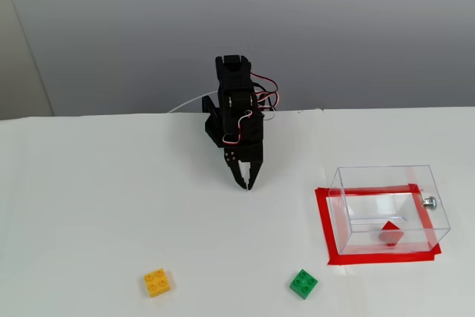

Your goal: Pick the red lego brick and place it into the transparent box

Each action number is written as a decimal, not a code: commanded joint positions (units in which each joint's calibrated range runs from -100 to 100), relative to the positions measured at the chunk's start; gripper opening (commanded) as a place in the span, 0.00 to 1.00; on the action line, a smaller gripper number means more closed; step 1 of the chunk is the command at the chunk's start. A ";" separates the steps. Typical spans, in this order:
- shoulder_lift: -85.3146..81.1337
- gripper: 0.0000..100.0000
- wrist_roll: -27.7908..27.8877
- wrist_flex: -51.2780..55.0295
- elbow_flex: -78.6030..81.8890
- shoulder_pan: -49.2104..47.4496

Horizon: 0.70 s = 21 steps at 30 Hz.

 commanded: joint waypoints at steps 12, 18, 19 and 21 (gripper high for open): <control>-0.59 0.01 0.69 -0.18 -1.05 -0.81; -0.51 0.01 1.06 -0.35 -1.05 -0.88; -0.51 0.01 1.06 -0.35 -1.05 -0.88; -0.51 0.01 1.06 -0.35 -1.05 -0.88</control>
